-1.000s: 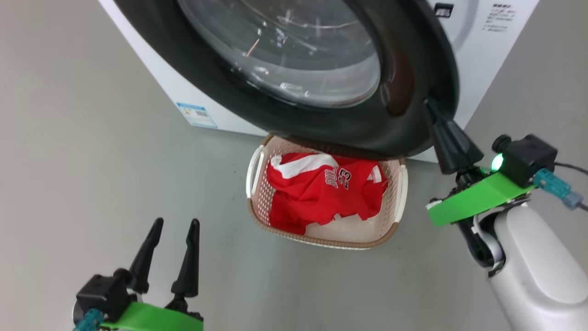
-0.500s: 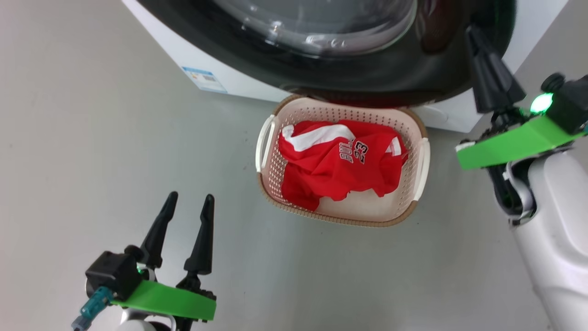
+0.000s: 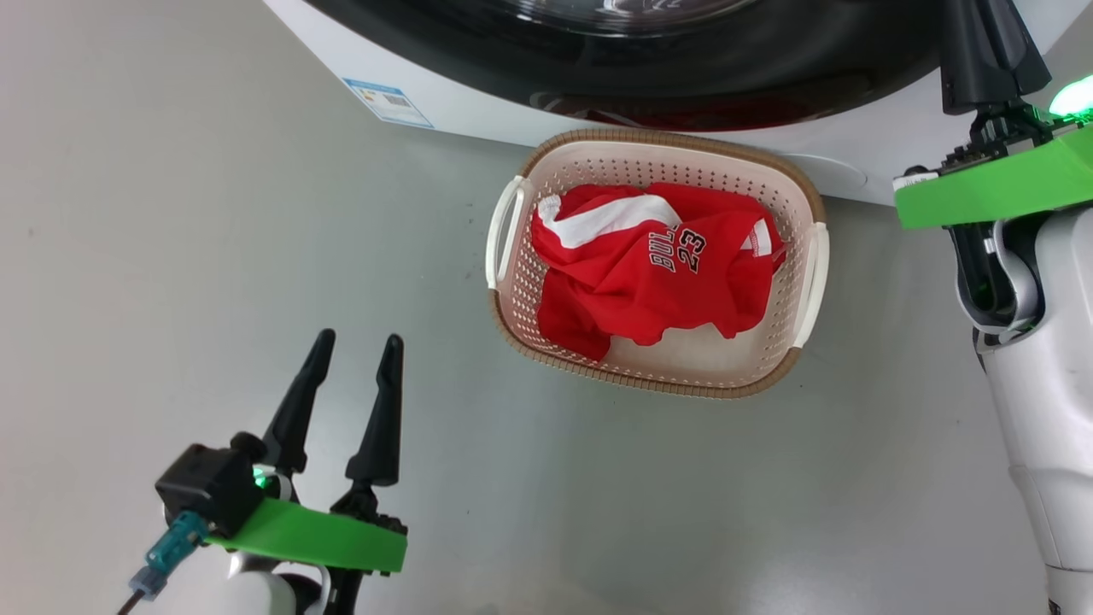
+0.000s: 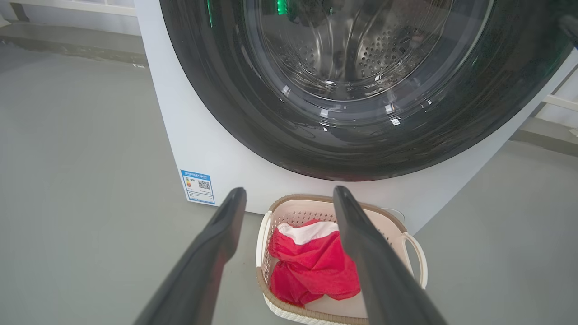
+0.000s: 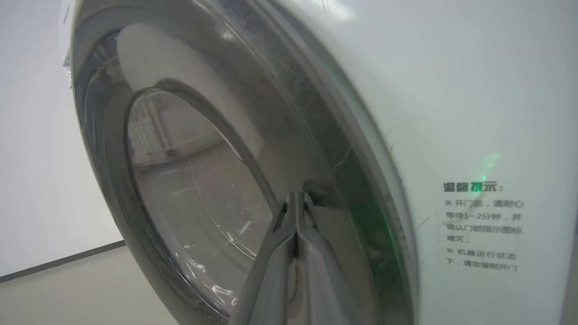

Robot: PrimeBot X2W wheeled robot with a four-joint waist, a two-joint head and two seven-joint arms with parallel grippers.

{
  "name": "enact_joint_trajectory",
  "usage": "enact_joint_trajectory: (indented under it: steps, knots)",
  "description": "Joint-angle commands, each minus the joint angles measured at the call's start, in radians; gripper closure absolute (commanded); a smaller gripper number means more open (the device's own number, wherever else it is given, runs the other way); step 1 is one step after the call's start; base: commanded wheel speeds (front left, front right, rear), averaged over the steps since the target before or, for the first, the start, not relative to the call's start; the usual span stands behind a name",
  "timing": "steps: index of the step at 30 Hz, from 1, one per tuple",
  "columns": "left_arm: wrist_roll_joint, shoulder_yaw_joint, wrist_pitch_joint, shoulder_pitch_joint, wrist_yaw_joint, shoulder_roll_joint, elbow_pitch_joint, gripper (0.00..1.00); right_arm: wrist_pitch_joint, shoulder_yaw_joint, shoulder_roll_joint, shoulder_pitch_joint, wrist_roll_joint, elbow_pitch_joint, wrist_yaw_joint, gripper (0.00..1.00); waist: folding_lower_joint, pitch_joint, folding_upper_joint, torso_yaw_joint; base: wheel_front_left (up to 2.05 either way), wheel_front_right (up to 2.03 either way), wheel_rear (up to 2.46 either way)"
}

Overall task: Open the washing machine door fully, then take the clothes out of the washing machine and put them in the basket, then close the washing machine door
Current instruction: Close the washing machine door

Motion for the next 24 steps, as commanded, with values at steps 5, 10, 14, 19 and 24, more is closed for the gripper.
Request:
enact_joint_trajectory:
  steps: [5, 10, 14, 19, 24]
  knots:
    - [-0.008, 0.034, -0.009, -0.021, -0.006, 0.019, -0.019, 0.0, -0.005, 0.013, 0.017, -0.035, 0.0, -0.017, -0.003, 1.0, 0.0, 0.004, -0.0001, -0.007, 0.0, 0.0, 0.0]
    - [-0.001, 0.04, -0.009, -0.016, -0.006, 0.019, -0.009, 0.0, -0.005, 0.033, 0.022, 0.01, 0.006, -0.009, -0.003, 1.0, 0.0, -0.025, -0.0001, -0.02, 0.0, 0.0, 0.0]
    - [0.005, 0.05, -0.009, -0.004, -0.006, 0.021, -0.003, 0.0, -0.005, 0.052, 0.027, 0.071, 0.004, 0.008, -0.003, 1.0, 0.0, -0.064, -0.0001, -0.036, 0.0, 0.0, 0.0]
    - [0.011, 0.064, -0.009, 0.024, -0.006, 0.037, 0.01, 0.0, -0.005, 0.073, 0.042, 0.157, 0.005, 0.026, -0.003, 0.72, 0.0, -0.118, -0.0001, -0.064, 0.0, 0.0, 0.0]
    - [0.017, 0.076, -0.009, 0.048, -0.006, 0.054, 0.019, 0.0, -0.005, 0.08, 0.05, 0.233, 0.013, 0.027, -0.003, 0.0, 0.0, -0.159, -0.0001, -0.092, 0.0, 0.0, 0.0]
